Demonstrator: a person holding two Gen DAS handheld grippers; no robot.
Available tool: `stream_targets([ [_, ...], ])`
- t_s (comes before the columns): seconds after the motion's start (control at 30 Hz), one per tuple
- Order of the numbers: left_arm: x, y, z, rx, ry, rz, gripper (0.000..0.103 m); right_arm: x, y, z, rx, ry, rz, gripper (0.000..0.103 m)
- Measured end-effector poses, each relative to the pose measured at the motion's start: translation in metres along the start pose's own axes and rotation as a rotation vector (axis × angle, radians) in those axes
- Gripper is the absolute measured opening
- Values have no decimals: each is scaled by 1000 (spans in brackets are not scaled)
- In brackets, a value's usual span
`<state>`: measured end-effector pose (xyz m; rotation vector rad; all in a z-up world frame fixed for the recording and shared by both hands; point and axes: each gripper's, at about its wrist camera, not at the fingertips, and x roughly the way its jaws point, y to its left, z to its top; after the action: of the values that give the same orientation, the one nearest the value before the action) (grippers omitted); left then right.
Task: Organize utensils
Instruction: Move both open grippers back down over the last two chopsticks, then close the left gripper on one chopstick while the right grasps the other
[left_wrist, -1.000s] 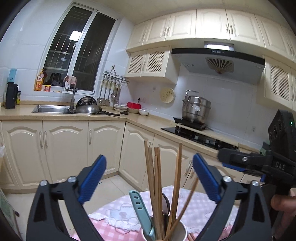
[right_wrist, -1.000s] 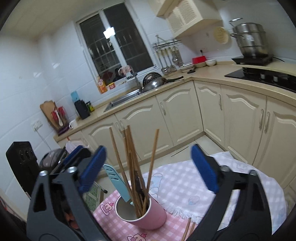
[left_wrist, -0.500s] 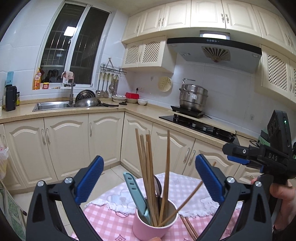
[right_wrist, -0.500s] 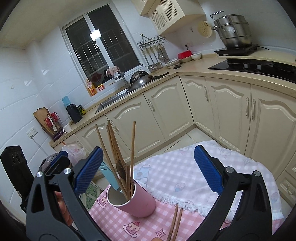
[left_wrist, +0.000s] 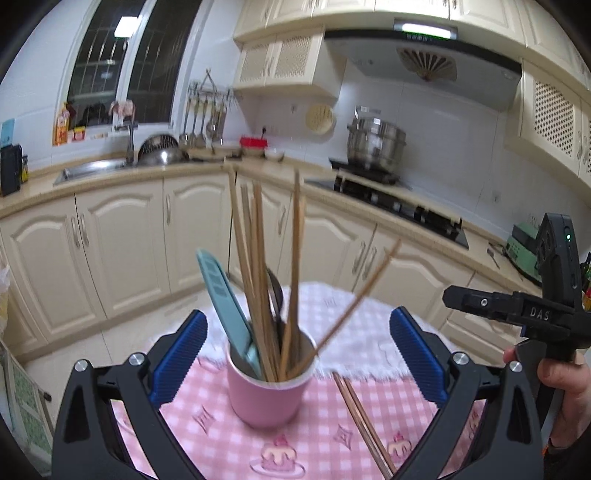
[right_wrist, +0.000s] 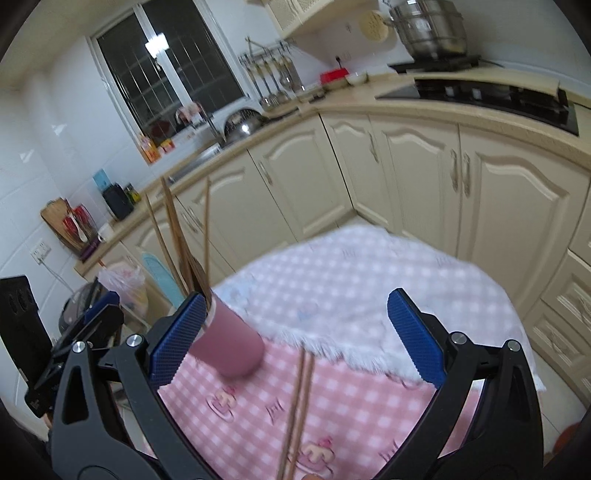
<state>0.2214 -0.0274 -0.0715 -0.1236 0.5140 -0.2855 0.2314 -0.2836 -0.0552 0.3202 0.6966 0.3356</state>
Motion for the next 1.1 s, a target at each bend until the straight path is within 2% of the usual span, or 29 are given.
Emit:
stream_targets([
  [0.37, 34, -28, -57, -1, 244, 21, 97, 6, -31, -43, 32, 133, -63, 97],
  [0.7, 73, -45, -102, 3, 436, 58, 97, 7, -49, -64, 59, 194, -81, 97],
  [0.97, 99, -51, -124, 36, 547, 114, 97, 14, -59, -77, 74, 252, -101, 97],
  [1.1, 104, -57, -130, 76, 552, 132, 97, 16, -63, -82, 77, 270, -109, 97],
])
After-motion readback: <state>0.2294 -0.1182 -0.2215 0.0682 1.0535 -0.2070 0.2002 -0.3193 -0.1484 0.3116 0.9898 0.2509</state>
